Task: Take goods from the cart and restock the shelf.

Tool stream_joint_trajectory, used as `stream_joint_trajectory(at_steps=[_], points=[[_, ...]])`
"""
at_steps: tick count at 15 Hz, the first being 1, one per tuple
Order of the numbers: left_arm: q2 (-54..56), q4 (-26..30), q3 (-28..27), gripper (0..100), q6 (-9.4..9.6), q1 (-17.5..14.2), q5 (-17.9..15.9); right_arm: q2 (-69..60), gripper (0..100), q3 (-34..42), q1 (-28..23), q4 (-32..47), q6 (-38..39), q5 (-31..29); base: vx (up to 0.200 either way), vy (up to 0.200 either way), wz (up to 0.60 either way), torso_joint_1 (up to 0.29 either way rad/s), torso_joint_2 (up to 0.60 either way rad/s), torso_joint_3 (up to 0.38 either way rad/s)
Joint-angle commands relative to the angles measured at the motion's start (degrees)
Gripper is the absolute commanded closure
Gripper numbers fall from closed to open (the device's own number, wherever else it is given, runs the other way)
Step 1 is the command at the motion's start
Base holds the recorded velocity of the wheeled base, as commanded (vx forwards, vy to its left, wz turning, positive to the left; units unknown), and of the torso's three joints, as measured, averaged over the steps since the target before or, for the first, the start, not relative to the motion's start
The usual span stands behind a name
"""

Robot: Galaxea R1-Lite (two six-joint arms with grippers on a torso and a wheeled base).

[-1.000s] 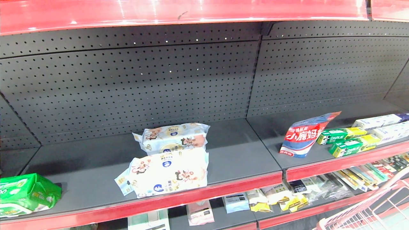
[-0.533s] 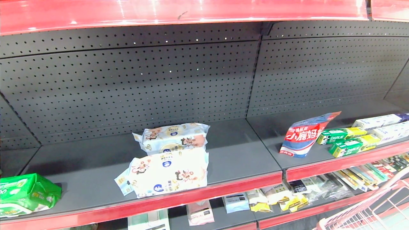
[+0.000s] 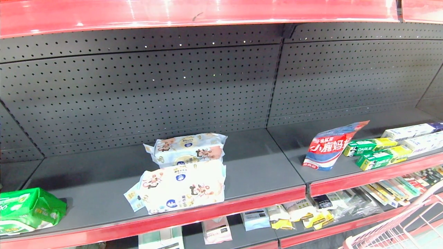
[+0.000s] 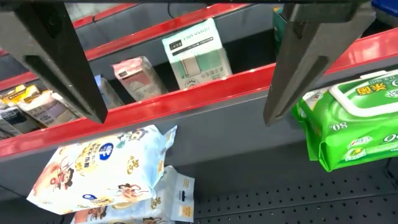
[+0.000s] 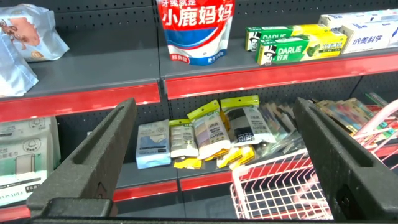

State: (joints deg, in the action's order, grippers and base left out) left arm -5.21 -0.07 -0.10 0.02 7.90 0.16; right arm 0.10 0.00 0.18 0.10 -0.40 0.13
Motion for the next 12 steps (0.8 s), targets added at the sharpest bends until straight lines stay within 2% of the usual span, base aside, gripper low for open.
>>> stream_joint_trajectory(at_steps=[1,8,12], points=[[-0.24,-0.01,0.01,0,-0.02,0.01,0.02,0.08,0,0.00,-0.01,-0.01,-0.04,0.04,0.000,0.000,0.00,0.000,0.00,0.000],[-0.24,-0.01,0.01,0,-0.02,0.01,0.02,0.08,0,0.00,-0.01,-0.01,-0.39,-0.13,0.000,0.000,0.00,0.000,0.00,0.000],[-0.24,-0.01,0.01,0,-0.02,0.01,0.02,0.08,0,0.00,-0.01,-0.01,-0.65,-0.40,0.000,0.000,0.60,-0.001,0.00,0.004]])
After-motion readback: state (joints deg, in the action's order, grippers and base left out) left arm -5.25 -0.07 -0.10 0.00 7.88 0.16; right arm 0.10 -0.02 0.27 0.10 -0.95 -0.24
